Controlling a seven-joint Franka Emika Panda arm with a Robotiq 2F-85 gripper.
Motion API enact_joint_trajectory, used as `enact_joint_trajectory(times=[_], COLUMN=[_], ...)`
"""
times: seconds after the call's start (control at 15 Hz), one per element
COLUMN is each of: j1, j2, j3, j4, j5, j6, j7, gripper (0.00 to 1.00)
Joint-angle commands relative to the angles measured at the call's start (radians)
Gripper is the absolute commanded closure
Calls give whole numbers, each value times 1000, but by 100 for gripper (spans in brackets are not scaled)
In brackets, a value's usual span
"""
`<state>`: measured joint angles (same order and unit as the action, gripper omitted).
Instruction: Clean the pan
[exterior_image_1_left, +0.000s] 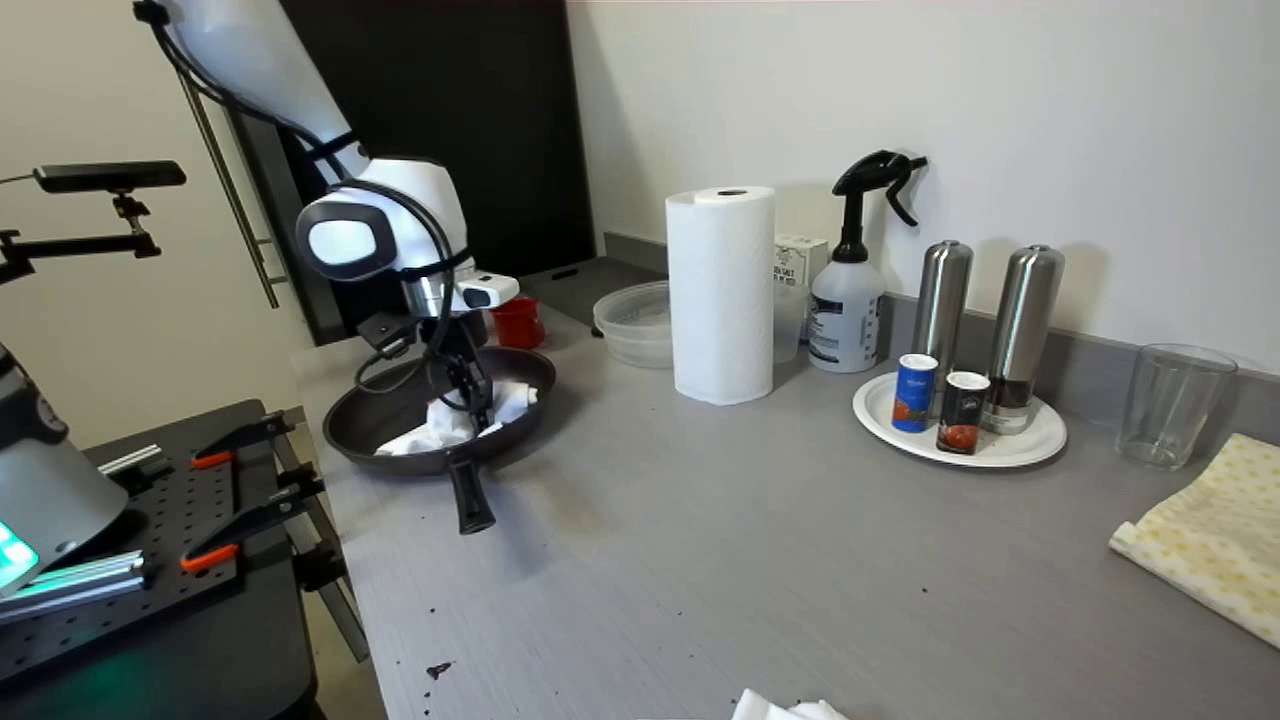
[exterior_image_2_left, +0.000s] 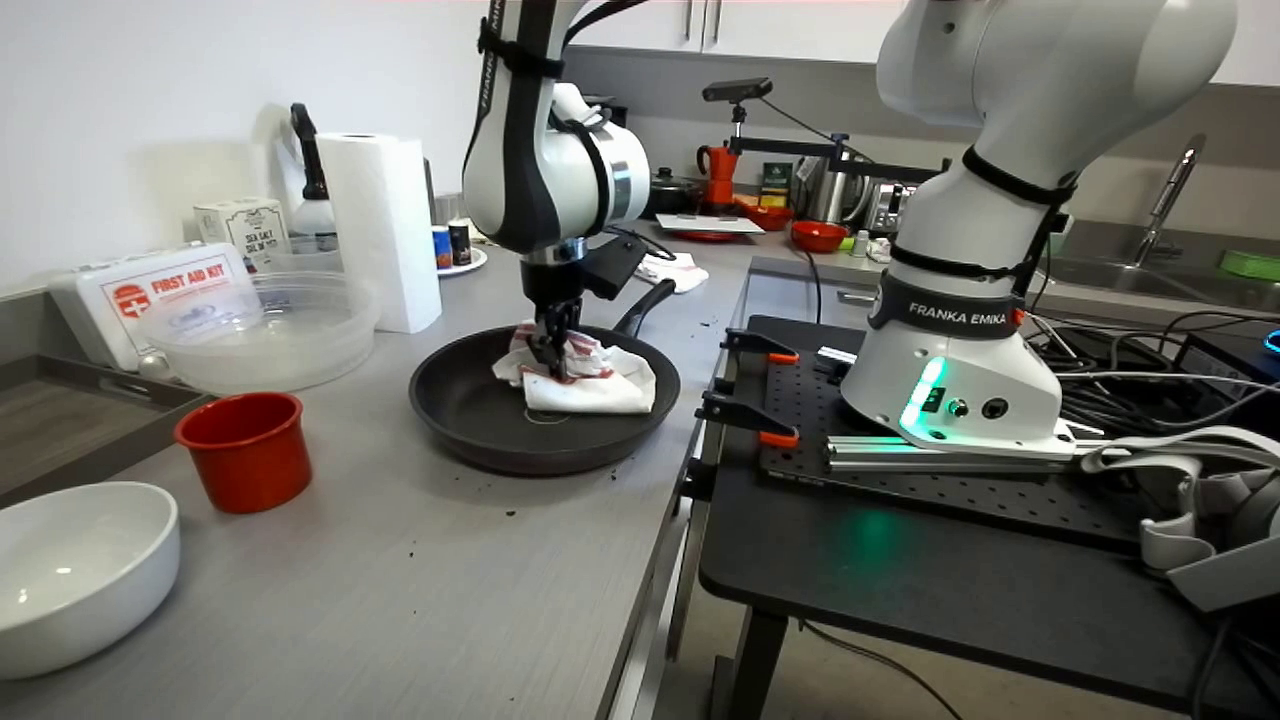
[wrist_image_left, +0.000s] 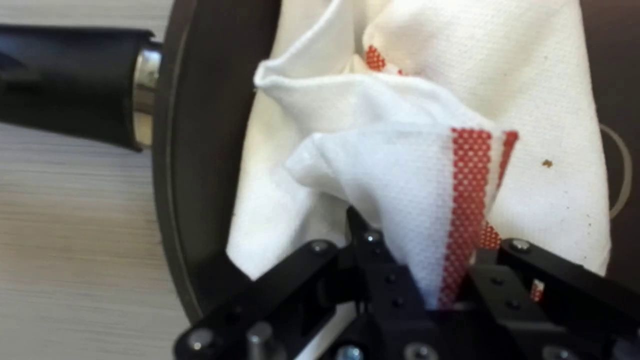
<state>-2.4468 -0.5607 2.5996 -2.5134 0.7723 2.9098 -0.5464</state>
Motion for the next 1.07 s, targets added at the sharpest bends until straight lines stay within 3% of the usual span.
enact_joint_trajectory(times=[0.0,0.53,1.0], j1=[78,258,321], j2=[44,122,233], j3=[11,1,5], j4=[-98,-178,-187], j5=[3,-8,-3], j6=[-24,-58,-68], j7=[-6,-21,-134], gripper=[96,96,96])
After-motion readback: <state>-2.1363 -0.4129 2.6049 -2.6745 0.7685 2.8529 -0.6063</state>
